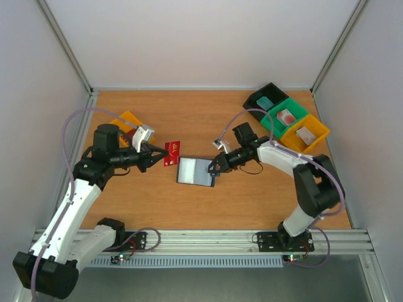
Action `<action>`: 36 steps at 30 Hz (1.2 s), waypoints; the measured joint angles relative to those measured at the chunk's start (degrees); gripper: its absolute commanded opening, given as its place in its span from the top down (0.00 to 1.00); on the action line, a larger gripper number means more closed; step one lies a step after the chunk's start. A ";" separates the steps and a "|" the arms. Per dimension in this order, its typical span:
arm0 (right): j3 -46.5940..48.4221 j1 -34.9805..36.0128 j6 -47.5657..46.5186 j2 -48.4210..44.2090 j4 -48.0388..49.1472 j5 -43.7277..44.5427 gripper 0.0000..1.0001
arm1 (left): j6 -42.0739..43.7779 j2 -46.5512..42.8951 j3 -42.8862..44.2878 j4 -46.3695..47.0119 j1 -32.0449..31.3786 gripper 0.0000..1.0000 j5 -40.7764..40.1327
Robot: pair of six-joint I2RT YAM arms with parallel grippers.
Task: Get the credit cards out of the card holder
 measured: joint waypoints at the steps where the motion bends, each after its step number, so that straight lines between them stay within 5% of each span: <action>1: 0.00 0.09 0.57 2.08 1.27 -0.13 0.99 | 0.02 0.37 -0.13 -0.52 0.04 1.00 0.13; 9: 0.02 0.17 1.73 13.68 4.87 -0.68 0.94 | 0.94 1.16 -1.97 -2.16 0.04 1.00 2.34; 19: 2.19 -0.31 1.29 16.22 -2.08 6.51 0.47 | -1.66 1.81 -3.32 -0.66 -1.01 1.00 4.39; 28: 10.25 -0.68 -1.75 -3.13 -19.32 33.16 0.36 | 4.70 1.84 -3.30 -2.62 -6.62 1.00 5.81; 36: 18.45 10.86 -10.45 -18.97 -18.99 13.62 0.25 | 13.66 2.08 -3.04 -6.64 -12.15 1.00 10.03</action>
